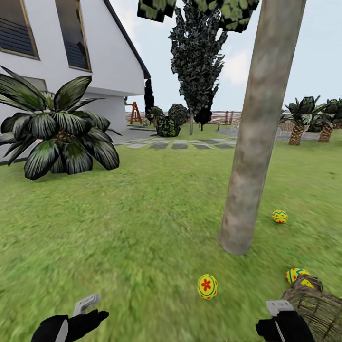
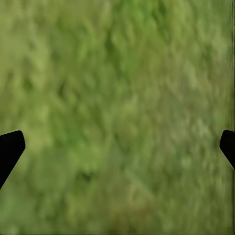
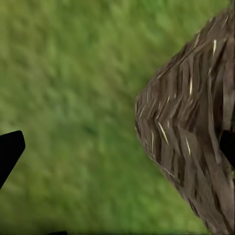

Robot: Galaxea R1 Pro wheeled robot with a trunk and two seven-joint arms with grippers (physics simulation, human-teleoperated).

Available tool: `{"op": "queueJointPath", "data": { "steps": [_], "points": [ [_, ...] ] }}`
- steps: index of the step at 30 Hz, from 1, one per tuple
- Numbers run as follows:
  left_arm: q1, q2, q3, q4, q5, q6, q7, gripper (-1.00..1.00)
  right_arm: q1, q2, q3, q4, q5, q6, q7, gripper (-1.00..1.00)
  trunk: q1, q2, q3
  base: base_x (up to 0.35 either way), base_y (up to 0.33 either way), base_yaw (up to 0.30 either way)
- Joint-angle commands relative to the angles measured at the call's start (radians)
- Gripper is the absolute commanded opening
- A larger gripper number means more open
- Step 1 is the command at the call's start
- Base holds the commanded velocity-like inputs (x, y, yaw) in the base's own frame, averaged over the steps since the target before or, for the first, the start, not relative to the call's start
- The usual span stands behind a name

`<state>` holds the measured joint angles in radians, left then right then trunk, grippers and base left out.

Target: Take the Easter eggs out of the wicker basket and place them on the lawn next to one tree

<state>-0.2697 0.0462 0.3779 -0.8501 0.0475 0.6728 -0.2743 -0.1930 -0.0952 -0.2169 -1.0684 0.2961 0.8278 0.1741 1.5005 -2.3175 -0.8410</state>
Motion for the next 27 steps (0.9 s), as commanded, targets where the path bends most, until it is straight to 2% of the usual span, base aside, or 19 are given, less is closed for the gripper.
{"op": "queueJointPath", "data": {
  "steps": [1,9,21,27],
  "points": [
    [0.000,0.000,0.003,-0.001,0.005,0.007,-0.002,1.00,-0.001,0.000,-0.001,-0.001,0.011,0.004,0.010,1.00,-0.004,0.007,0.002,0.000,0.000,-0.290],
    [0.000,0.000,0.003,-0.001,0.005,0.007,-0.002,1.00,-0.001,0.000,-0.001,-0.001,0.011,0.003,0.010,1.00,-0.035,0.063,0.027,0.000,0.000,-0.275],
    [0.000,0.001,0.004,-0.001,0.003,0.011,-0.004,1.00,-0.001,0.003,0.001,0.000,0.012,0.003,0.010,1.00,-0.081,0.147,0.065,0.000,0.000,-0.034],
    [0.000,0.001,0.004,0.001,0.003,0.014,-0.003,1.00,0.000,0.005,0.002,0.000,0.012,0.004,0.011,1.00,-0.104,0.189,0.082,0.000,0.000,-0.225]
  ]
}}
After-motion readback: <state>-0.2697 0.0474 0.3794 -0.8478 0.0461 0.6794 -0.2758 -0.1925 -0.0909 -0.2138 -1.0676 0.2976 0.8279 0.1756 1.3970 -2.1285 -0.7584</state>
